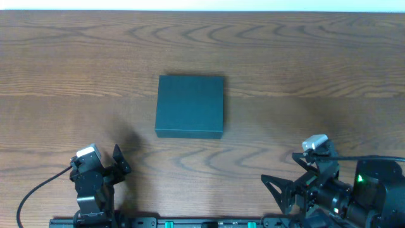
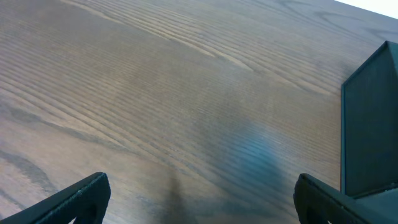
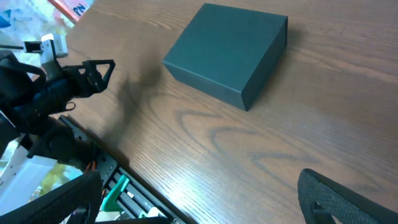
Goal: Pack container
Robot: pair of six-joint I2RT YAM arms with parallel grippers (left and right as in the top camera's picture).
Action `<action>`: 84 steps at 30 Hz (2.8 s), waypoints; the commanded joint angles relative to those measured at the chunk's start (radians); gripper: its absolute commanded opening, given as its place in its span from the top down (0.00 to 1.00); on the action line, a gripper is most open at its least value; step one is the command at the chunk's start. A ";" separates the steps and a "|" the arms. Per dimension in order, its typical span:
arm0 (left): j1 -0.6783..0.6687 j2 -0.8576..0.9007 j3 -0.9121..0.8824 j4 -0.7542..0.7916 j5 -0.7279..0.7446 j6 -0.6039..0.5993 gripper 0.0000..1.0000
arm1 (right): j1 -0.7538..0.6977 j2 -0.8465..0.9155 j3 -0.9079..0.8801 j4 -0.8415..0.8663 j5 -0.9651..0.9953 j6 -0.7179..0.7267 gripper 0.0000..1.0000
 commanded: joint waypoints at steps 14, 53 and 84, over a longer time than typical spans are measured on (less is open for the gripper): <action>0.007 -0.008 -0.011 0.000 -0.021 0.011 0.05 | 0.007 -0.003 0.006 -0.001 -0.006 0.006 0.01; 0.007 -0.008 -0.011 0.000 -0.021 0.011 0.05 | -0.180 -0.594 -0.943 0.436 0.177 -0.061 0.01; 0.007 -0.008 -0.011 0.000 -0.021 0.011 0.05 | -0.180 -0.594 -0.943 0.435 0.177 -0.061 0.01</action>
